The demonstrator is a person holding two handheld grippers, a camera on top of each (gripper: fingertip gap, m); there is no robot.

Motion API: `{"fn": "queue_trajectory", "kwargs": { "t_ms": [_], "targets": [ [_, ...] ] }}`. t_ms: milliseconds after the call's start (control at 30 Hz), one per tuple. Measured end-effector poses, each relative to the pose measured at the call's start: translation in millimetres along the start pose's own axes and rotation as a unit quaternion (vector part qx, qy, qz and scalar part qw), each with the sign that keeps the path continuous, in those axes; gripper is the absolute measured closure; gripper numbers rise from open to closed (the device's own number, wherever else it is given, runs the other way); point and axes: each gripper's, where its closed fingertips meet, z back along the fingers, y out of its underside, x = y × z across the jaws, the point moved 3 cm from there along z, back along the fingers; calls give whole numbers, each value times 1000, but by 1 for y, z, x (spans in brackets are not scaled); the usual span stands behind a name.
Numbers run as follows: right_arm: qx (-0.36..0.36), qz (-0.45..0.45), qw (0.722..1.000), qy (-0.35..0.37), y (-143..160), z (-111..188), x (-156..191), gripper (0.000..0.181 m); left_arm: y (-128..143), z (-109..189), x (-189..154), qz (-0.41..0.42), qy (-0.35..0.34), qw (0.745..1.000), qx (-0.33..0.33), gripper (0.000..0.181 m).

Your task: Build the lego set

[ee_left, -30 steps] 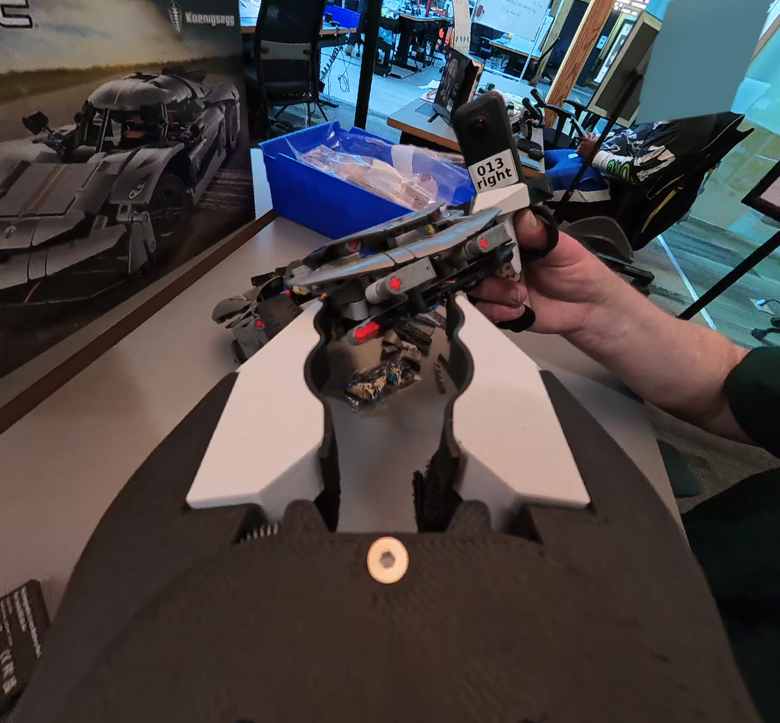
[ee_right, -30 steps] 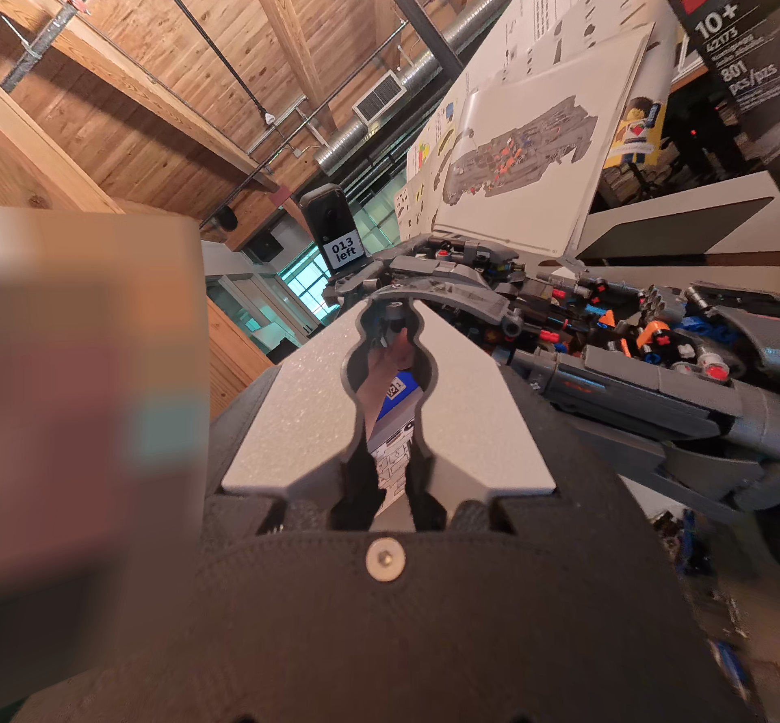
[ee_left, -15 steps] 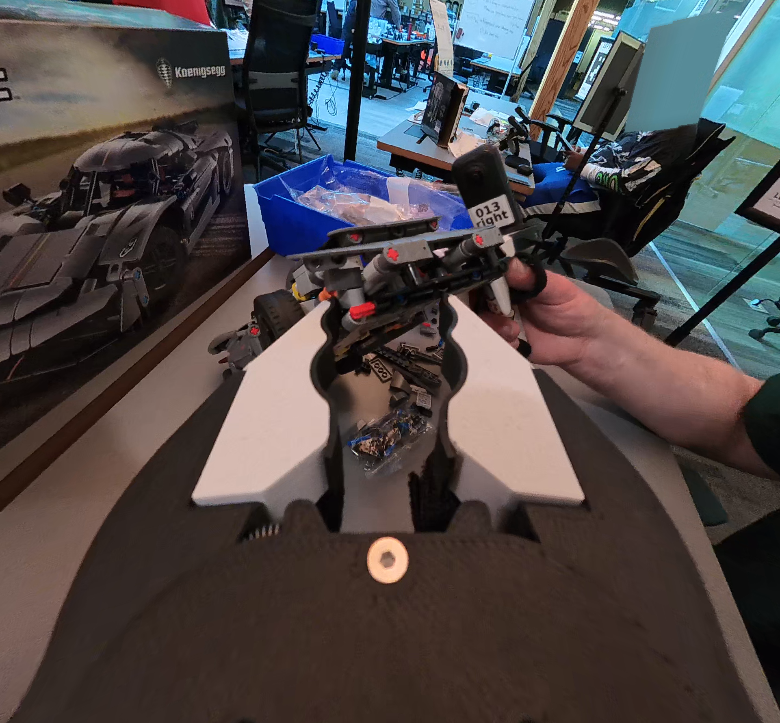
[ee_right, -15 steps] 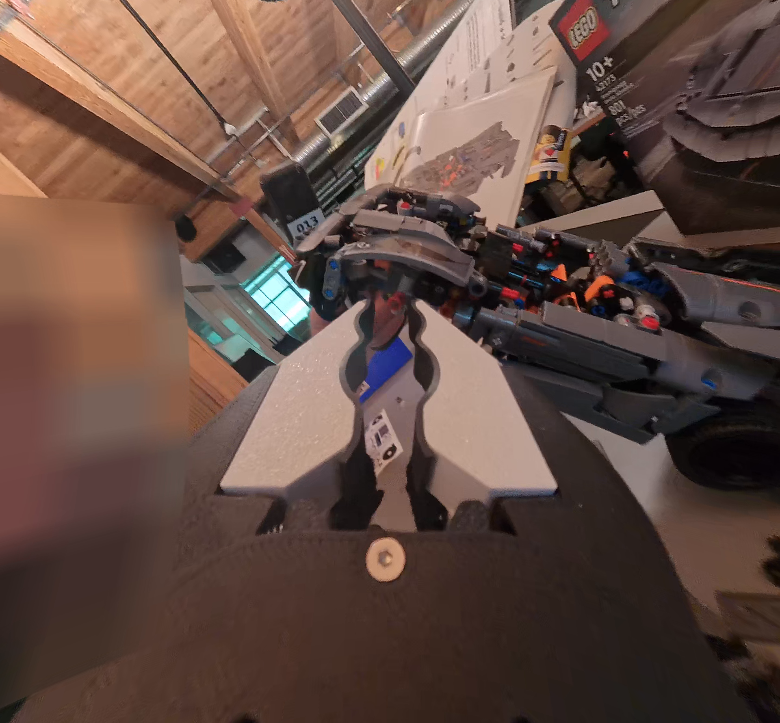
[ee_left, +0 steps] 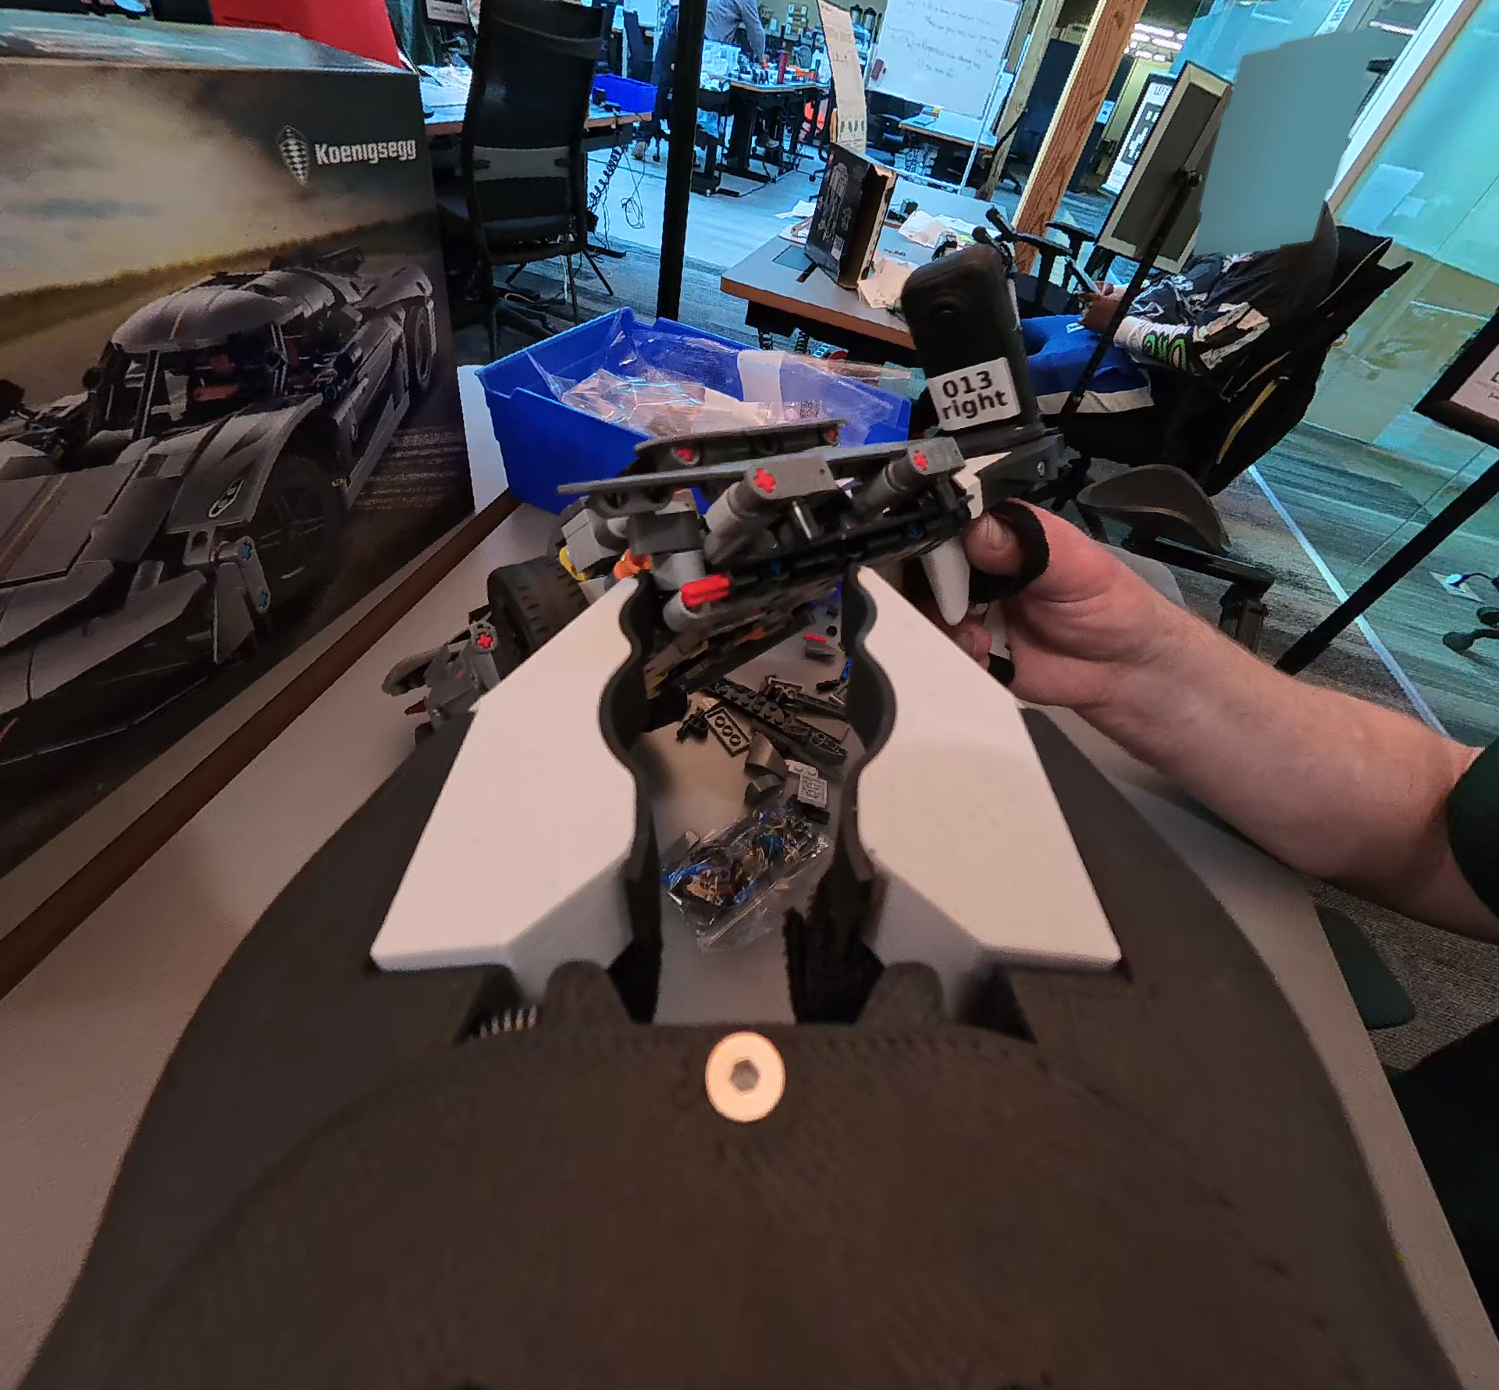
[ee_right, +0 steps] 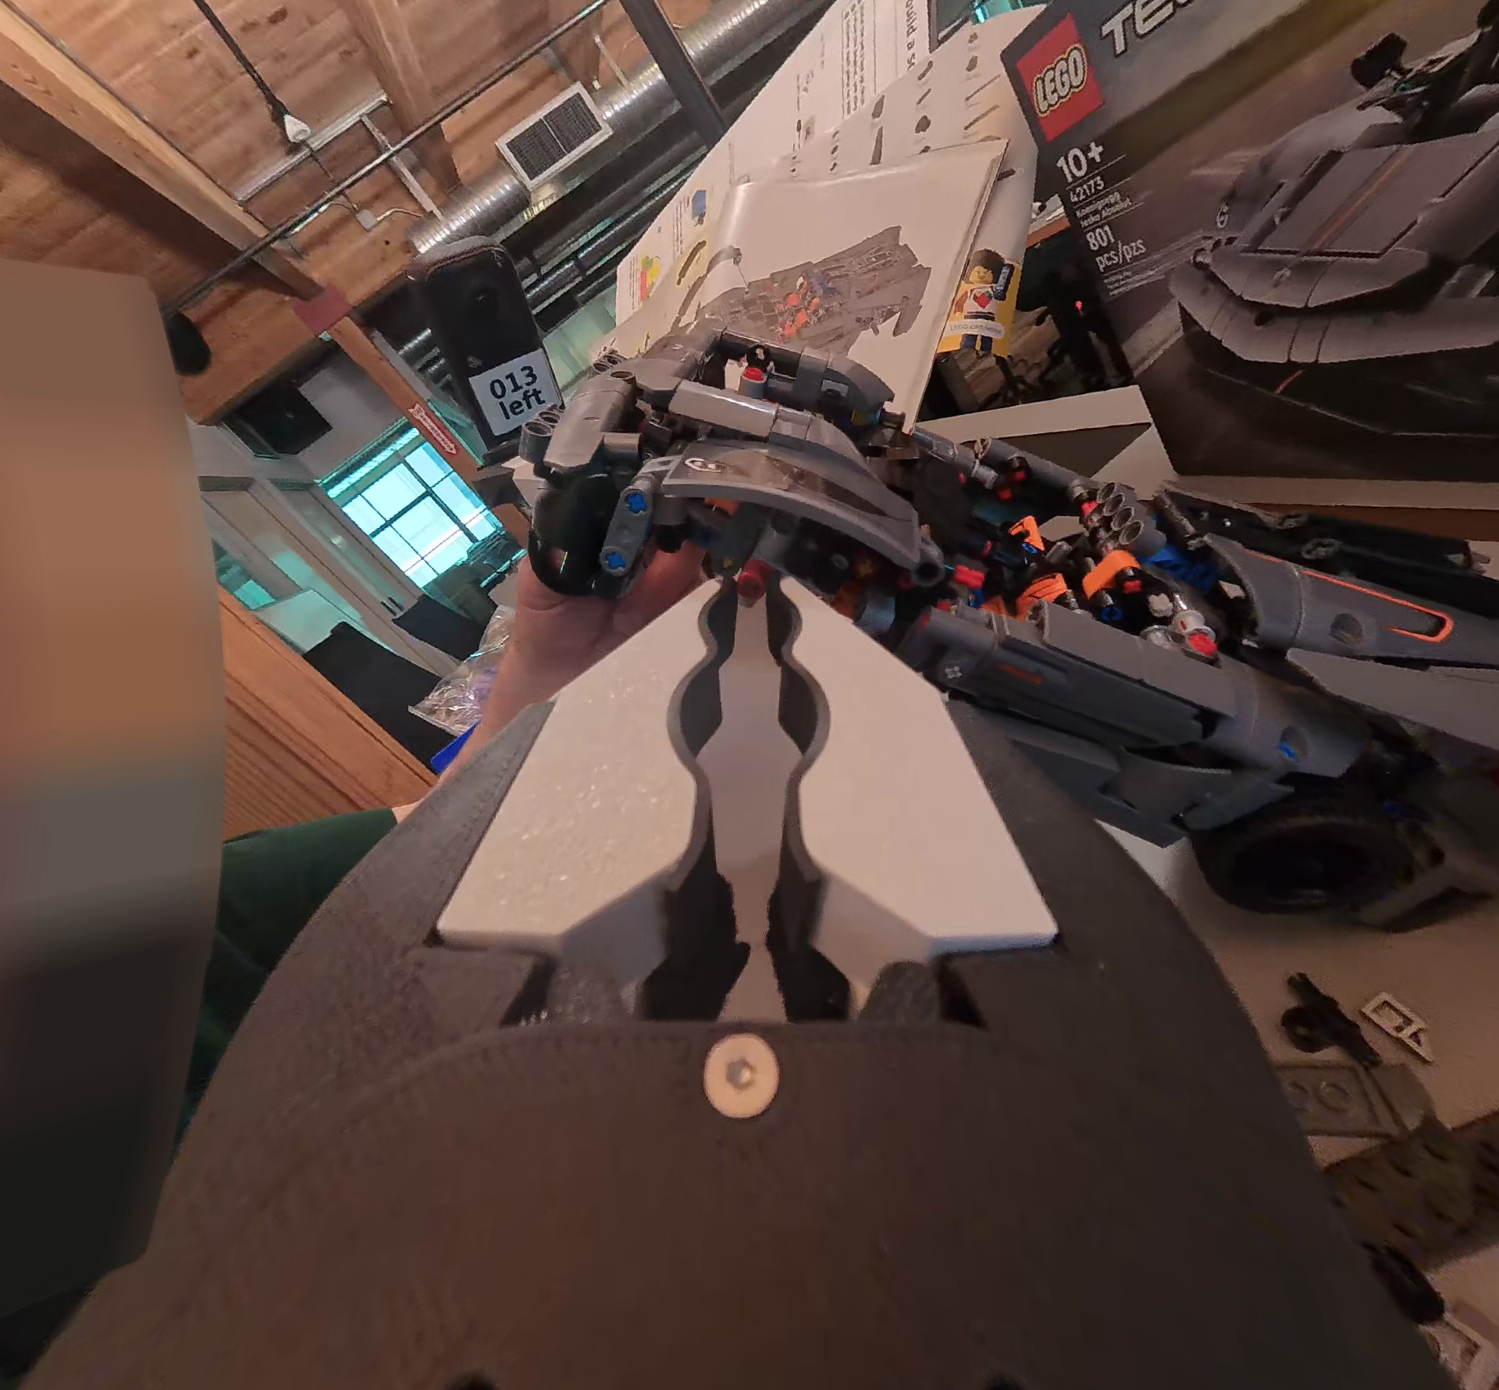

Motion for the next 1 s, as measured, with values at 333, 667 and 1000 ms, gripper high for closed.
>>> {"fn": "queue_trajectory", "kwargs": {
  "t_ms": [333, 667, 1000],
  "targets": [
    [5, 0, 1000, 9, -1, 6, 1, 176, -1, 0, 2, 4, 2, 1000, -7, 138],
    [13, -2, 1000, 8, 0, 10, 0, 177, -1, -3, 1, -1, 5, 1000, -7, 139],
    [7, -15, 1000, -8, 0, 10, -1, 177, 2, -2, 1, -16, 9, 1000, -9, 140]
  ]
}}
